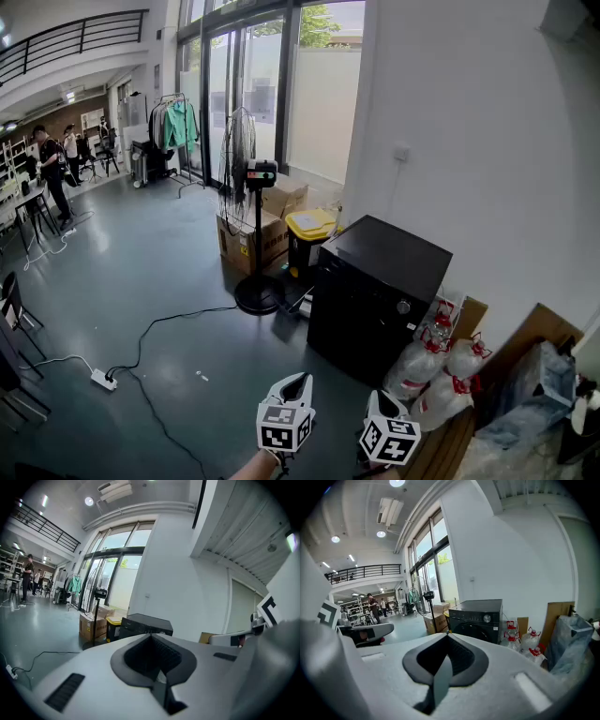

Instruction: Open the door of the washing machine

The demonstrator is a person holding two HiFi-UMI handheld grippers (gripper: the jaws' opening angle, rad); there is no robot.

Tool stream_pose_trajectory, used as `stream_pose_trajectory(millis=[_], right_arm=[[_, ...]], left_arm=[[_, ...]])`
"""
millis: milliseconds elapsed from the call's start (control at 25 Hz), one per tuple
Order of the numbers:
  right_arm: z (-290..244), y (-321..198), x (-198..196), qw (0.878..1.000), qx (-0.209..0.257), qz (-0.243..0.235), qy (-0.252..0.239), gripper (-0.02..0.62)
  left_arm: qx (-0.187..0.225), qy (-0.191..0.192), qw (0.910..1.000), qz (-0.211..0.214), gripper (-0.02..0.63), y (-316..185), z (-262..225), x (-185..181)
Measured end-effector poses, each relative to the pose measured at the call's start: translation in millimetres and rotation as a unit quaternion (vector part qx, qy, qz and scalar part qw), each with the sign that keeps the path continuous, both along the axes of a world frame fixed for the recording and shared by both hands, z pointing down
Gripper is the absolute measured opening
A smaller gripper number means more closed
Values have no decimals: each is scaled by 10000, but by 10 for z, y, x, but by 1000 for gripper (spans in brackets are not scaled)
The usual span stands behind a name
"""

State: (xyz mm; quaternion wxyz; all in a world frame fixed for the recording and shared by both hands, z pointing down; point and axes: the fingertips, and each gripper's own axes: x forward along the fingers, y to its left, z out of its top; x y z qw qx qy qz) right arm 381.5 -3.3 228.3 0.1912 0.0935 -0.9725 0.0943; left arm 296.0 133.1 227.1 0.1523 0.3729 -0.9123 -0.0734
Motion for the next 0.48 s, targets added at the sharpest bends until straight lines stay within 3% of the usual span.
stream_pose_trajectory(millis=[480], right_arm=[[-7,226,-5,9998,-132,134,-116,5]], left_arm=[[-33,-71,9999,91,5,286,3,14]])
